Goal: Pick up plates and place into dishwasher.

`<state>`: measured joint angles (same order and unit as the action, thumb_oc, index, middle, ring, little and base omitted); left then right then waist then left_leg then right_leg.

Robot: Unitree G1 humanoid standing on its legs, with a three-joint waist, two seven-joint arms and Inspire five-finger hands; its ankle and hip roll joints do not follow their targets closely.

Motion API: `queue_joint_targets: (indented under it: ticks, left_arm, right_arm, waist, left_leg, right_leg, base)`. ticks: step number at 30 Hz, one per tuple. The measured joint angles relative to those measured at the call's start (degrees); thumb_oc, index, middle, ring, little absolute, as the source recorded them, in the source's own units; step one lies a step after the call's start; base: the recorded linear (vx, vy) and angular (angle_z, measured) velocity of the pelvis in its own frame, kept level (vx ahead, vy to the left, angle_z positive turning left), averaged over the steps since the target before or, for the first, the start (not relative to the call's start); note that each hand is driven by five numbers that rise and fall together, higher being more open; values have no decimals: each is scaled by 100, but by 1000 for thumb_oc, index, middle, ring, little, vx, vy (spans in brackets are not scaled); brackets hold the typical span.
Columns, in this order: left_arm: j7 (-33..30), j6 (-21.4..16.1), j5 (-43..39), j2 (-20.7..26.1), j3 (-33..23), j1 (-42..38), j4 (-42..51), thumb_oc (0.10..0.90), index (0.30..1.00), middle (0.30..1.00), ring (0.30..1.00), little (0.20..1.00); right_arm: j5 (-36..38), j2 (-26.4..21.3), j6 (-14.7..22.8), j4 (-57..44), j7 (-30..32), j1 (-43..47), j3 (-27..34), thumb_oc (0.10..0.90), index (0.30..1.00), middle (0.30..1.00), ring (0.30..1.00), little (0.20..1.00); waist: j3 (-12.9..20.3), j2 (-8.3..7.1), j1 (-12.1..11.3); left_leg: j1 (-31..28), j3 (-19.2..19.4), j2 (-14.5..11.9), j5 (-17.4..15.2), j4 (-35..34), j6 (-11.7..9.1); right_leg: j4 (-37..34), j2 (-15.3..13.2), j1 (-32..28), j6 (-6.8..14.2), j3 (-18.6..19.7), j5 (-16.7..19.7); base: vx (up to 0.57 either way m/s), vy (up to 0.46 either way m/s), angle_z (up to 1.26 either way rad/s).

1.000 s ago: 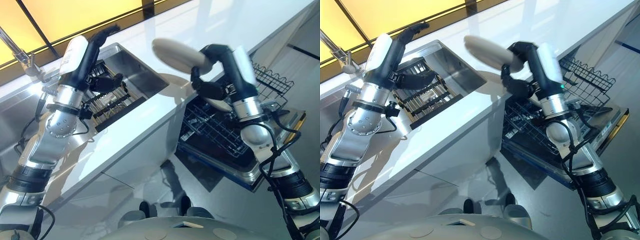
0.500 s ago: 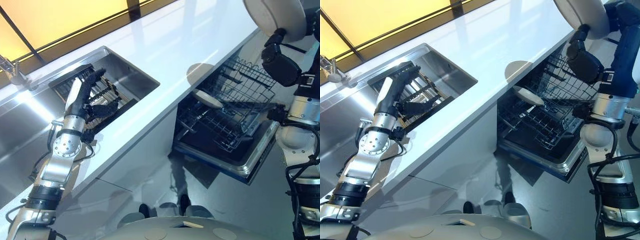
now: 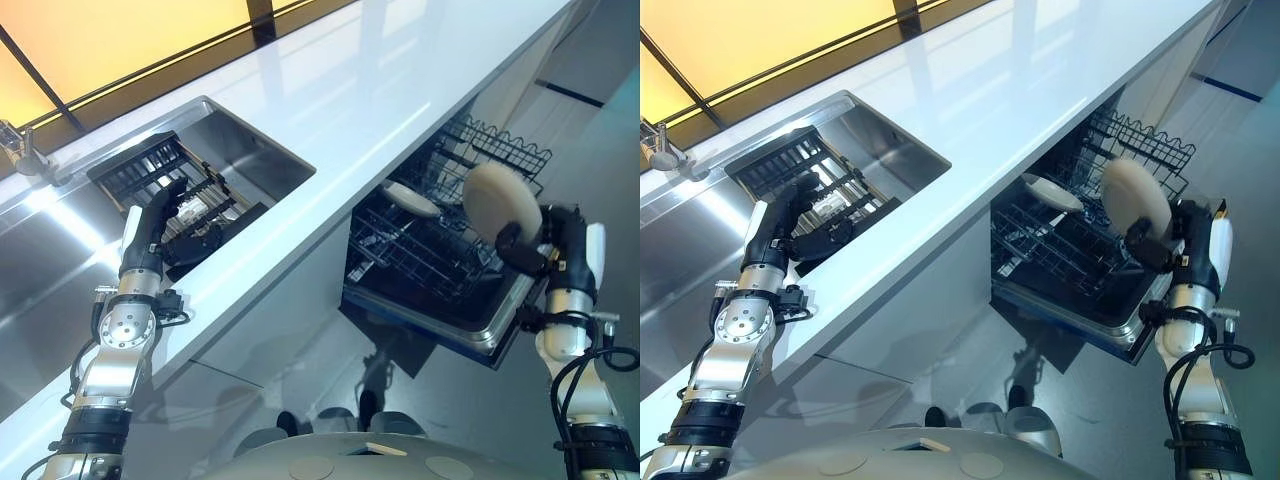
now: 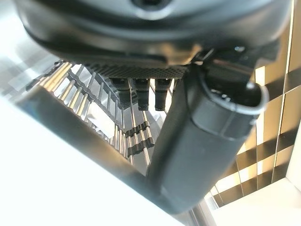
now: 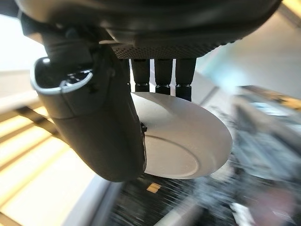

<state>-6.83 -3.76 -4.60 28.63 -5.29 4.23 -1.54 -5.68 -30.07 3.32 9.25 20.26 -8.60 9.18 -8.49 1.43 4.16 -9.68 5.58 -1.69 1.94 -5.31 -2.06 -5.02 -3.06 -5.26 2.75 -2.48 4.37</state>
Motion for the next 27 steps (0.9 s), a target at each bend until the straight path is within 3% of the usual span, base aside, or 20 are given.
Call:
queue_joint_targets:
  ticks: [8, 20, 27]
  left_arm:
    - [-32, -118, -5, 22, -25, 37, -47, 800, 900, 900, 900, 900]
    - [-150, -146, -126, 455, -18, 1, -142, 800, 900, 900, 900, 900]
    - [-239, -143, -226, 881, 11, -230, -145, 800, 900, 900, 900, 900]
  right_arm:
    - [-22, -24, -85, 600, -87, 73, -212, 100, 300, 300, 300, 200]
    - [-19, -760, -336, 2067, -418, 1125, -921, 100, 300, 300, 300, 200]
    - [9, -1168, -510, 2726, -935, 1845, -1257, 100, 300, 300, 300, 200]
  waist:
    - [5, -2, -150]
    - [-41, -35, -571]
    - [-326, -33, -701]
  left_leg:
    - [12, -106, -7, 12, 6, -11]
    - [171, -378, -3, 102, 22, -17]
    - [352, -509, -16, 190, 25, -48]
  right_leg:
    - [-3, -3, -32, 2, -142, -2]
    - [-5, -25, -5, 17, -413, -18]
    - [-4, -16, 103, 5, -565, -8]
  base:
    - [26, -74, 7]
    - [16, -64, 12]
    - [2, -69, 10]
